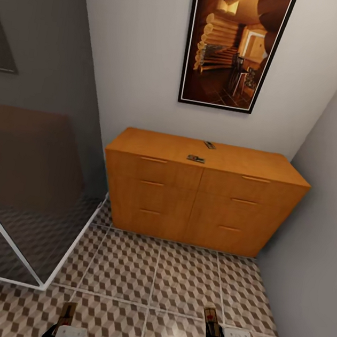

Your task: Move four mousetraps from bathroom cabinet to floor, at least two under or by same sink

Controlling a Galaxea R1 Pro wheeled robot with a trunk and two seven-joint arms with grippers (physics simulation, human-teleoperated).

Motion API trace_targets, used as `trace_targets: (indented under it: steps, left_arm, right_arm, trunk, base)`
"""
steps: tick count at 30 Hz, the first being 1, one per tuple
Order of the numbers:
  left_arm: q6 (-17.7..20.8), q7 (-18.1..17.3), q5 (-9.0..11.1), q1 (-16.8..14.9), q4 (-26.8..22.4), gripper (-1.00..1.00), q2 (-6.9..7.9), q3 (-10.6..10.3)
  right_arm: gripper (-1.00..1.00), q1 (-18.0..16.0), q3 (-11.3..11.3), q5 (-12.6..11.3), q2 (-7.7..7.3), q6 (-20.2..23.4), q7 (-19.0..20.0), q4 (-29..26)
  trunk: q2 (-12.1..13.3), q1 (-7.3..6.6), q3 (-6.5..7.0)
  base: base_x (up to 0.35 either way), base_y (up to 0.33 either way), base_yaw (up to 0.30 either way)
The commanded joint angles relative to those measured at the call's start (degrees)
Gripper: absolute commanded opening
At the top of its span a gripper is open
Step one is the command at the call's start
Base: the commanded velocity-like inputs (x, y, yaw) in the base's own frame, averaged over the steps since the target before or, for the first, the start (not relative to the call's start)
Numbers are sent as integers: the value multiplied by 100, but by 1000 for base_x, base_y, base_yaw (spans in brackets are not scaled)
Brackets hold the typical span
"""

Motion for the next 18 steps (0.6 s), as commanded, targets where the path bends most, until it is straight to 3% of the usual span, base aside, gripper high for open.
trace_targets:
  steps: [1,14,18]
  left_arm:
    - [-25,47,-2,-9,23,-100,-7,-48]
    - [-25,38,-2,-9,23,-100,-13,-48]
    - [-25,38,-2,-11,23,-100,-21,-48]
  right_arm:
    - [-100,-3,32,-10,-4,-14,-34,3]
    - [-100,-3,26,-10,-17,-14,-96,3]
    - [-100,-3,31,-10,-12,-14,-307,3]
  trunk:
    - [-3,0,4]
    - [-3,0,48]
    - [-3,0,48]
  base:
    - [0,0,120]
    - [0,0,64]
    - [0,0,212]
